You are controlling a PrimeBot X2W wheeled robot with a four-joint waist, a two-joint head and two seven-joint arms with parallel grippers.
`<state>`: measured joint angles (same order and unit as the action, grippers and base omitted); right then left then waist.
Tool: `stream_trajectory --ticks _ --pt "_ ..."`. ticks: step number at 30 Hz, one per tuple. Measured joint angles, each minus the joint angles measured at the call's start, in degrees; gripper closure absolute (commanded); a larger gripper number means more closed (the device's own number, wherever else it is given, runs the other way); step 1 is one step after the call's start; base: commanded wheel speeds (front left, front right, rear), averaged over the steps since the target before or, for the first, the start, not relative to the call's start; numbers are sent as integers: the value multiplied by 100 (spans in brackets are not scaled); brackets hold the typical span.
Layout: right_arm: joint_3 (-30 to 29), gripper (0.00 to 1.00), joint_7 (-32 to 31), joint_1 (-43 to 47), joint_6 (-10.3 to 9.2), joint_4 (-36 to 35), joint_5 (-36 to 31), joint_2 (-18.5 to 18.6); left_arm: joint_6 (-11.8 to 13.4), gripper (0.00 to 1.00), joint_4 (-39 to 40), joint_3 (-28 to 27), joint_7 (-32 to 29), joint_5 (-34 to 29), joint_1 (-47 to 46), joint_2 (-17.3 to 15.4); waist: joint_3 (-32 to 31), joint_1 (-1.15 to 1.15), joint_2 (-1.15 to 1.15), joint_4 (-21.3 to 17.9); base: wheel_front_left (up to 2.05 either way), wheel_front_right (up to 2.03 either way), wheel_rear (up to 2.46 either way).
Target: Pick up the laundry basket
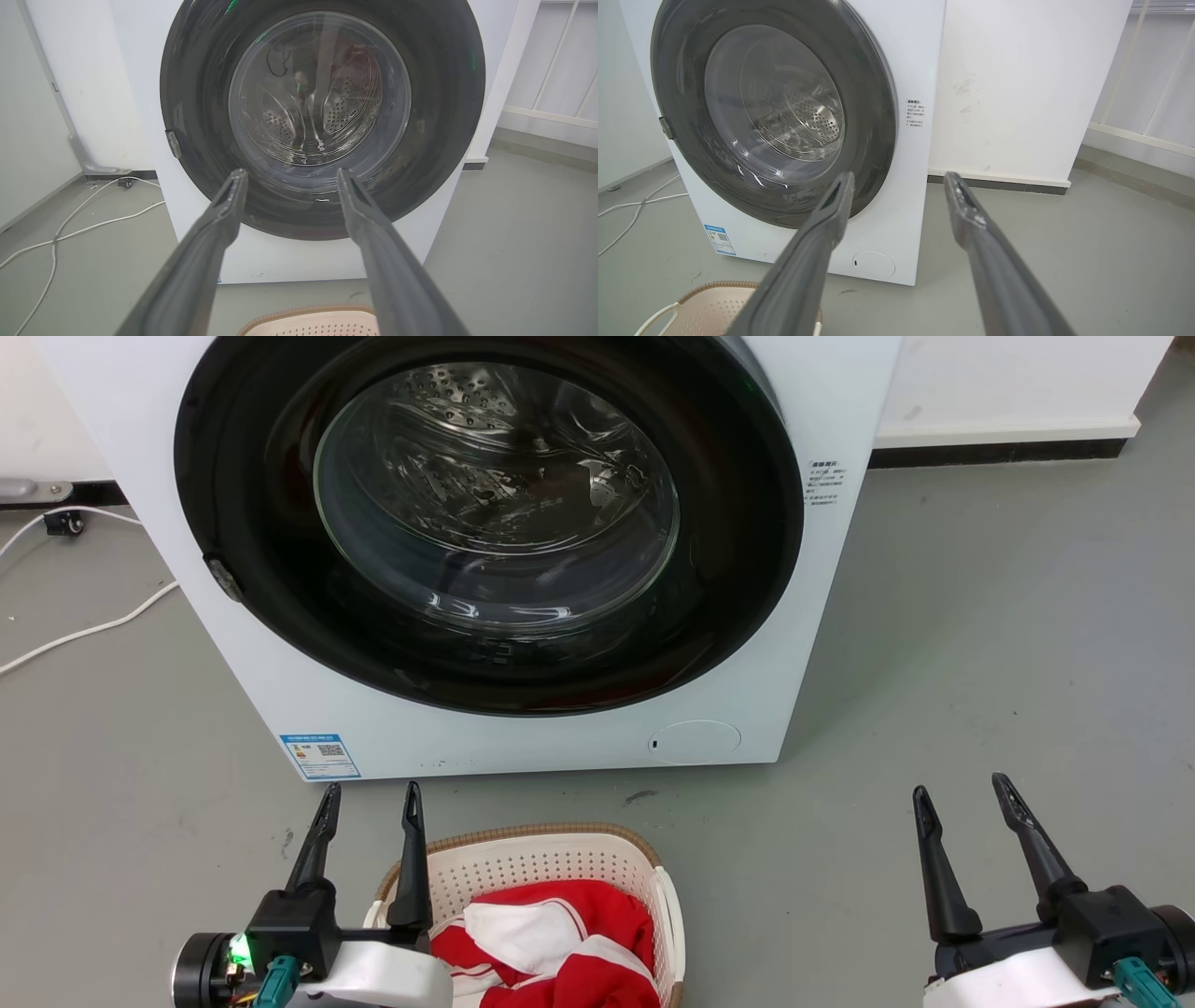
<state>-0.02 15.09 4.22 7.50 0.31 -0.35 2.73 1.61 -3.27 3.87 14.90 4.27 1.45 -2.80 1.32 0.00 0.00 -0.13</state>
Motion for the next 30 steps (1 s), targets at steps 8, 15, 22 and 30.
stream_trajectory --ticks 8,15,22,30 --pt "-46 0 0 21 0 20 152 0 18 0 22 -2 1 -20 9 0 13 0 0 8 0 0 0" --pt "-73 0 0 21 0 64 291 0 42 0 41 0 1 -37 10 0 15 0 0 7 0 0 0" --pt "-99 0 0 21 0 100 376 0 42 0 41 -1 1 -43 12 0 4 0 0 2 0 0 0" --pt "-101 0 0 21 0 110 386 1 43 0 42 2 1 -51 14 -1 -6 0 0 4 0 0 0"
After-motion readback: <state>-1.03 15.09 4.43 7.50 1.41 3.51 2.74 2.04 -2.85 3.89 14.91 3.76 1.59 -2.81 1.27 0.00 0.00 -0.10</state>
